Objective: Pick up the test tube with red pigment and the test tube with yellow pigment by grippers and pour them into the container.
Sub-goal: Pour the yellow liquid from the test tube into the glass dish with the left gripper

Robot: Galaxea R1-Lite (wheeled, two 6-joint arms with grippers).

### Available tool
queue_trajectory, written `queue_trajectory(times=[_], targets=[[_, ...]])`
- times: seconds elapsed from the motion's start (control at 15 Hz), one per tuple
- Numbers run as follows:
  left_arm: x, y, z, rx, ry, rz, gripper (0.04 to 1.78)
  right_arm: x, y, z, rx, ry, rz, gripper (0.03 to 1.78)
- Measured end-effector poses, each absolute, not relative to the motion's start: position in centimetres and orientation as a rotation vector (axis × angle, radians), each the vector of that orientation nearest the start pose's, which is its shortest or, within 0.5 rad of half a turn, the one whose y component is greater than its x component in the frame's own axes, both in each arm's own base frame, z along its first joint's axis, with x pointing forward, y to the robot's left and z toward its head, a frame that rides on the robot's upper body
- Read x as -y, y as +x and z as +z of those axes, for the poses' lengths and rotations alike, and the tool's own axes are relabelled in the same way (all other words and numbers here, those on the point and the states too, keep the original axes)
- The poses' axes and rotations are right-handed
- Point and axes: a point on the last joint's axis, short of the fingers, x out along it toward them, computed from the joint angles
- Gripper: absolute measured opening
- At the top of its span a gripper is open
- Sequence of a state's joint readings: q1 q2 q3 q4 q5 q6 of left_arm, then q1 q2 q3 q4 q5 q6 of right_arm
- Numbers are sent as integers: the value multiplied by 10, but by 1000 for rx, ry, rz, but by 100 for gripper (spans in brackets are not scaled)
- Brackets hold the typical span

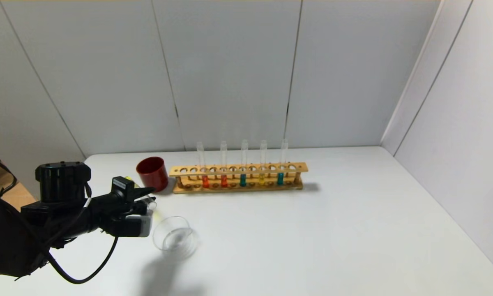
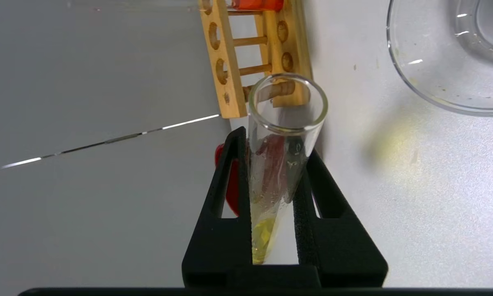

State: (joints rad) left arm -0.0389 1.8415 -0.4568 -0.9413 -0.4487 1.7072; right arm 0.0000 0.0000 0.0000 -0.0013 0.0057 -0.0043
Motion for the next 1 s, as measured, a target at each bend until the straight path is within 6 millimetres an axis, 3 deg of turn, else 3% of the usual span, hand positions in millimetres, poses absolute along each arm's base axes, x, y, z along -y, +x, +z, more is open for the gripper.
queue_trajectory(times=[1.0], targets=[[25,297,69,84,1600,-765,33,0,-23,76,1,-4,5,175]])
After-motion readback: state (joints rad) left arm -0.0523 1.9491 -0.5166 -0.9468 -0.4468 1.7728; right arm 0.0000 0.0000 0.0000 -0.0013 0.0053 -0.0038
